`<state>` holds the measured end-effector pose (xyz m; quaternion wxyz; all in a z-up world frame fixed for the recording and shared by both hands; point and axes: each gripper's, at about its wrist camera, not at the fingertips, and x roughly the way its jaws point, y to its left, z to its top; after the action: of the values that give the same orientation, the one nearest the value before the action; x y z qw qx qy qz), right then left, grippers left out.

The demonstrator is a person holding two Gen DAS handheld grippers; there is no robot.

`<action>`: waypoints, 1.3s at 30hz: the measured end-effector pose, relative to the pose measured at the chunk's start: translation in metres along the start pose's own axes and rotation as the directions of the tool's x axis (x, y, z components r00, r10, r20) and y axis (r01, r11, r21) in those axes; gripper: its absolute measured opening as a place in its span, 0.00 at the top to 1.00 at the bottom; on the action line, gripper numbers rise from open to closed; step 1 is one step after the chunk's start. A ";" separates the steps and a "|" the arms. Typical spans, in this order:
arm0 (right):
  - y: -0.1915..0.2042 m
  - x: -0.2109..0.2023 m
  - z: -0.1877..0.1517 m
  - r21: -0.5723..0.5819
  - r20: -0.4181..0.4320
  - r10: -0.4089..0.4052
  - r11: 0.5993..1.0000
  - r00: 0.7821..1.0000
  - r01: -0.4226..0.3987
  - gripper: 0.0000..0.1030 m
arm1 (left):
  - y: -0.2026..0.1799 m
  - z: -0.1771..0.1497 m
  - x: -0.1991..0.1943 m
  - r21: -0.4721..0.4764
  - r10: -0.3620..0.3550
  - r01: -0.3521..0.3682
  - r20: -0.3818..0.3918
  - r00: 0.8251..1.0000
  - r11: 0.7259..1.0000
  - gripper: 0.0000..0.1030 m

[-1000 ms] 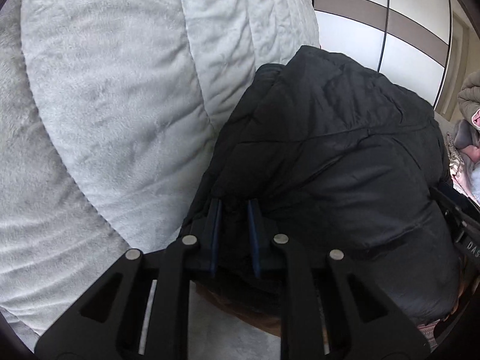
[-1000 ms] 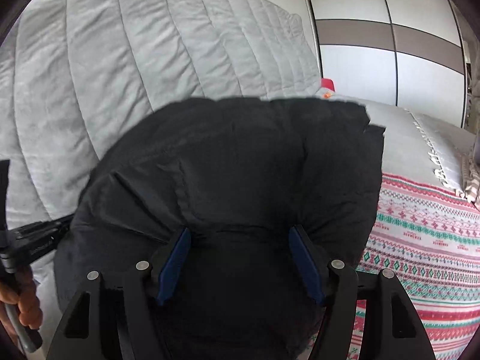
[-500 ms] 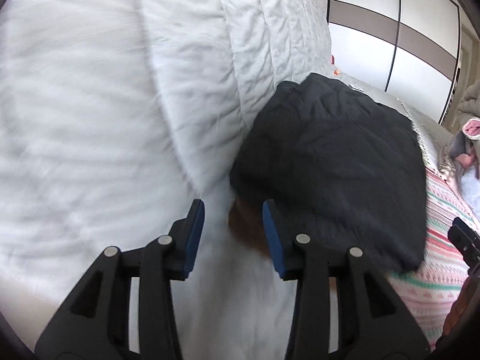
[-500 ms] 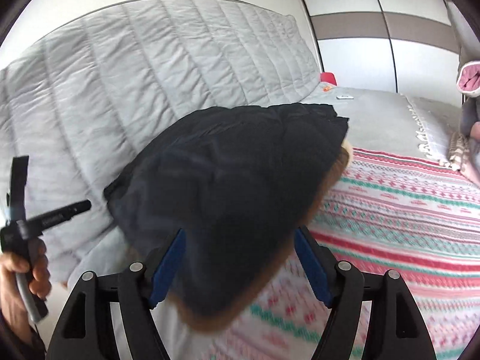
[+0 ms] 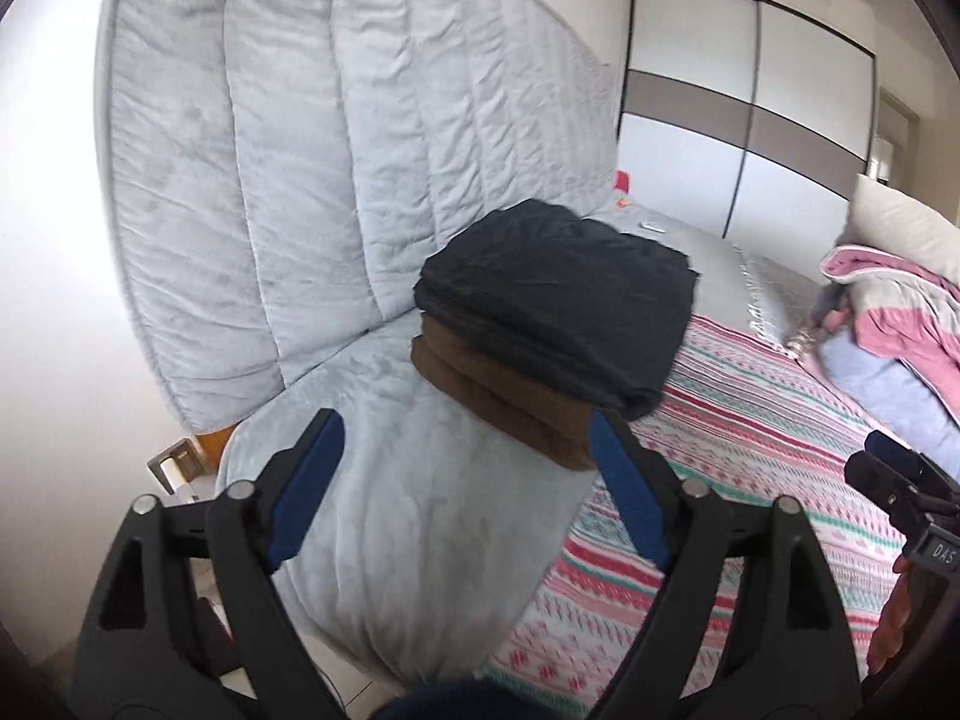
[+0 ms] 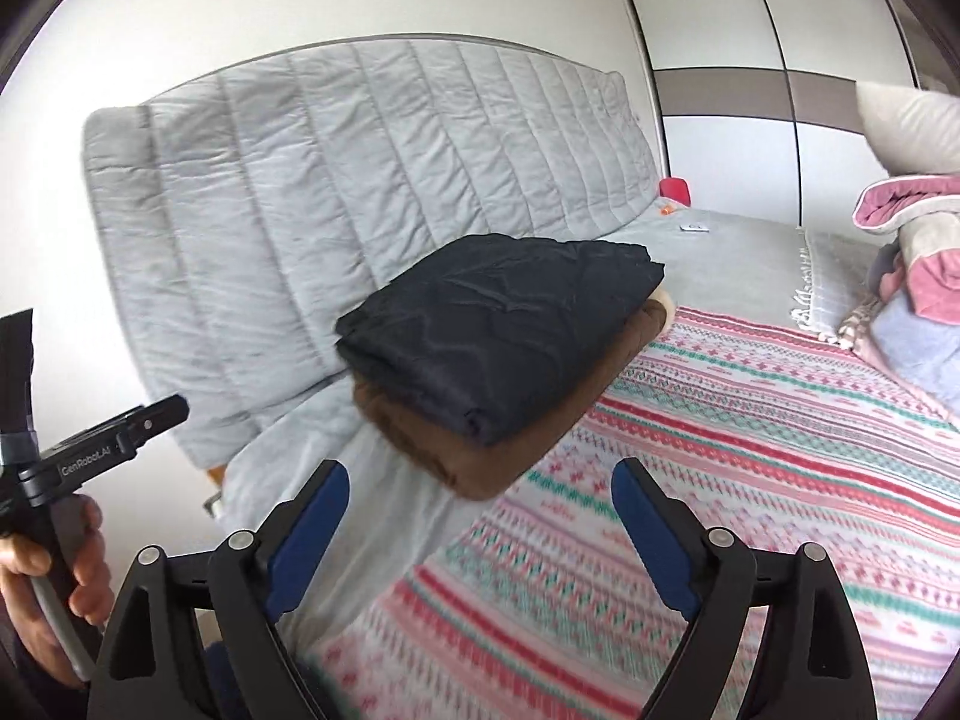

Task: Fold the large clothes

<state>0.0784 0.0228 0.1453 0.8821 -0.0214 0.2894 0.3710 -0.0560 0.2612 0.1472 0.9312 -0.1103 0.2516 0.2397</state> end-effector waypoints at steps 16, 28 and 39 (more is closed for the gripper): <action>0.041 -0.100 -0.051 -0.112 0.112 -0.119 0.985 0.987 0.132 0.00 | -0.027 -0.056 -0.075 0.035 0.108 -0.108 0.013 0.994 0.993 0.02; 0.027 -0.096 -0.068 -0.065 0.088 -0.163 0.984 0.983 0.169 0.00 | -0.039 -0.080 -0.079 0.032 0.147 -0.147 -0.016 0.989 0.989 0.02; 0.023 -0.097 -0.069 -0.054 0.086 -0.183 0.981 0.979 0.188 0.00 | -0.050 -0.083 -0.078 0.037 0.173 -0.173 -0.015 0.985 0.984 0.01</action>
<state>-0.0253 -0.0407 0.1432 0.9227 -0.0607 0.2388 0.2965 -0.1245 0.1604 0.1215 0.9063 -0.0738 0.2729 0.3141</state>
